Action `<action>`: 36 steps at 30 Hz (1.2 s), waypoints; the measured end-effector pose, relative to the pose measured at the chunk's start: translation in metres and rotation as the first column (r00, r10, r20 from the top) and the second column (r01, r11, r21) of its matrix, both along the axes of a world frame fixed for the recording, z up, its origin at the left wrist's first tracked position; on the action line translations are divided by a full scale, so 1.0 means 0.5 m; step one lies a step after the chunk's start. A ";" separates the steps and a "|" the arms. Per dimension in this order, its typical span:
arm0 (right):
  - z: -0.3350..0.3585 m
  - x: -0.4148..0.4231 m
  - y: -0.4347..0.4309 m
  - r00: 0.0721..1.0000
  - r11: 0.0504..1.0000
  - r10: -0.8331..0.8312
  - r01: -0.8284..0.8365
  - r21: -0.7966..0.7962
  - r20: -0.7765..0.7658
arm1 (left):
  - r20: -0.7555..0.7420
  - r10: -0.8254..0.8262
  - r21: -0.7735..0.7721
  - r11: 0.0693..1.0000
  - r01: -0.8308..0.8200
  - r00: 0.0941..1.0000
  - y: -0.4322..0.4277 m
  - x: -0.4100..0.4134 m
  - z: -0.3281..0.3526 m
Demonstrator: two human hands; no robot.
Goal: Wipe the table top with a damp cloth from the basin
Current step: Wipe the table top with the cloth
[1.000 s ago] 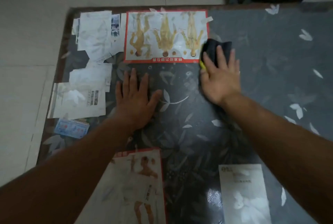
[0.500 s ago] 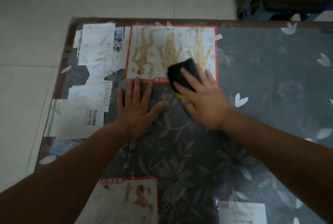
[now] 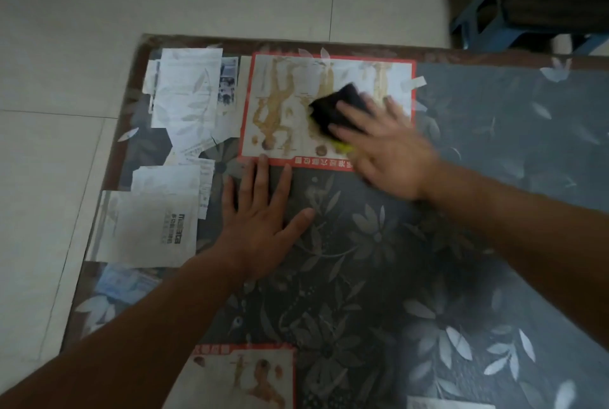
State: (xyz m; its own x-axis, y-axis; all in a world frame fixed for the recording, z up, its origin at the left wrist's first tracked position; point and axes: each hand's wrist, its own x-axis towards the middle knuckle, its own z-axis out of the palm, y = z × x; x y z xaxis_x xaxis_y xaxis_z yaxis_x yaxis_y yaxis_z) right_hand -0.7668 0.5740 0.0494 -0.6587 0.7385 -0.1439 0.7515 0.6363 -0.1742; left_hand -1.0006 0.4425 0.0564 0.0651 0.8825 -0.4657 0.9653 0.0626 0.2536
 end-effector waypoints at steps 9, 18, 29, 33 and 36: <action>0.002 -0.148 0.053 0.999 0.999 -0.046 0.046 0.015 -0.026 | -0.004 -0.019 0.004 1.000 0.019 1.000 -0.002 -0.001 -0.001; 0.000 -0.208 0.125 0.901 0.901 -0.433 0.431 -0.051 -0.042 | 0.161 0.022 0.028 0.999 -0.027 0.987 0.001 -0.013 -0.003; -0.002 -0.133 -0.062 0.923 0.922 -0.385 0.385 0.025 0.001 | 0.749 0.270 -0.009 0.917 -0.398 0.605 -0.013 -0.059 0.033; -0.012 -0.166 -0.312 0.979 0.979 0.203 -0.203 -0.013 0.012 | 0.678 0.163 0.170 0.914 -0.368 0.717 -0.060 -0.115 0.041; -0.009 -0.124 -0.290 0.987 0.987 0.150 -0.152 0.044 0.056 | 0.318 0.148 0.275 0.931 -0.240 0.936 -0.135 -0.178 0.030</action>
